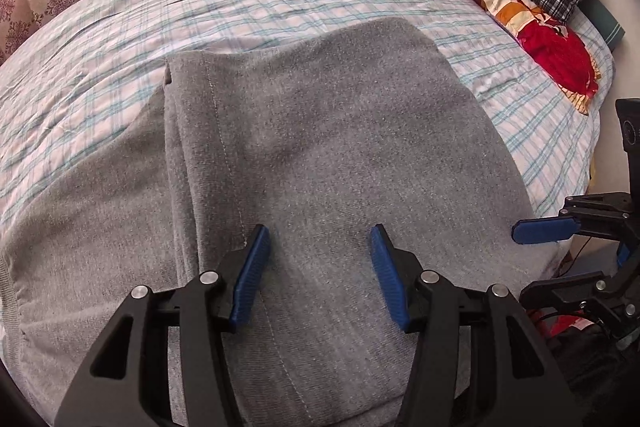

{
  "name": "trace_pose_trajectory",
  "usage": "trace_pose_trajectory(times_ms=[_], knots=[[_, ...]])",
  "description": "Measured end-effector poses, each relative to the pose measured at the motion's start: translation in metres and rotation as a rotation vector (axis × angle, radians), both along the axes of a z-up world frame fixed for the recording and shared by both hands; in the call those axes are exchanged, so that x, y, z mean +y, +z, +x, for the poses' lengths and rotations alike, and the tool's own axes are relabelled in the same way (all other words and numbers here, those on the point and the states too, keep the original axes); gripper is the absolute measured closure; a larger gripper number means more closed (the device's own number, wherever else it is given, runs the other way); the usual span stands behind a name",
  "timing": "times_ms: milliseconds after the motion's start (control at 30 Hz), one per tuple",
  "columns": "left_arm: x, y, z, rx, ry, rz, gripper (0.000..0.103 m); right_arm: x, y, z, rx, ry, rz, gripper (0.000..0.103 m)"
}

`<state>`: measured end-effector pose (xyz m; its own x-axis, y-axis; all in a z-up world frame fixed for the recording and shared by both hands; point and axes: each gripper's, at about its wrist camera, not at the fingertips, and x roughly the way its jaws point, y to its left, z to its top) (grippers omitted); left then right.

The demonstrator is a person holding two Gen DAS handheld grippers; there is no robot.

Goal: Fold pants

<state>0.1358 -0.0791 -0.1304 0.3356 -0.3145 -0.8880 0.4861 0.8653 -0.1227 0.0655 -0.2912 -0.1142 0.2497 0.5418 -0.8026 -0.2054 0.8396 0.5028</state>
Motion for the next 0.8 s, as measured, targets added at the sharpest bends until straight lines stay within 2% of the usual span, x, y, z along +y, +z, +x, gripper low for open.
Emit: trace_pose_trajectory(times_ms=[100, 167, 267, 367, 467, 533, 633, 733, 800], knots=[[-0.004, 0.005, 0.002, 0.007, -0.002, 0.001, 0.045, -0.007, 0.004, 0.006, 0.021, -0.008, 0.054, 0.045], [-0.009, 0.011, 0.002, 0.008, -0.012, -0.013, 0.045, -0.018, 0.01, 0.012, 0.024, -0.033, 0.126, 0.045], [-0.025, 0.025, -0.005, -0.009, -0.053, -0.04, 0.044, -0.044, 0.026, 0.027, 0.0, -0.102, 0.213, 0.045], [-0.048, 0.041, -0.015, -0.026, -0.116, -0.081, 0.043, -0.068, 0.028, 0.049, -0.003, -0.182, 0.263, 0.045], [-0.069, 0.051, -0.025, -0.022, -0.178, -0.126, 0.039, -0.086, 0.015, 0.08, 0.03, -0.258, 0.297, 0.044], [-0.08, 0.051, -0.031, -0.009, -0.223, -0.145, 0.038, -0.091, -0.003, 0.102, 0.09, -0.3, 0.337, 0.044], [-0.092, 0.043, -0.036, 0.014, -0.258, -0.123, 0.038, -0.092, -0.026, 0.126, 0.167, -0.318, 0.385, 0.044], [-0.095, 0.03, -0.033, 0.069, -0.261, -0.117, 0.038, -0.081, -0.036, 0.14, 0.185, -0.307, 0.385, 0.044], [-0.096, 0.021, -0.031, 0.108, -0.266, -0.113, 0.038, -0.075, -0.041, 0.15, 0.19, -0.308, 0.386, 0.048]])
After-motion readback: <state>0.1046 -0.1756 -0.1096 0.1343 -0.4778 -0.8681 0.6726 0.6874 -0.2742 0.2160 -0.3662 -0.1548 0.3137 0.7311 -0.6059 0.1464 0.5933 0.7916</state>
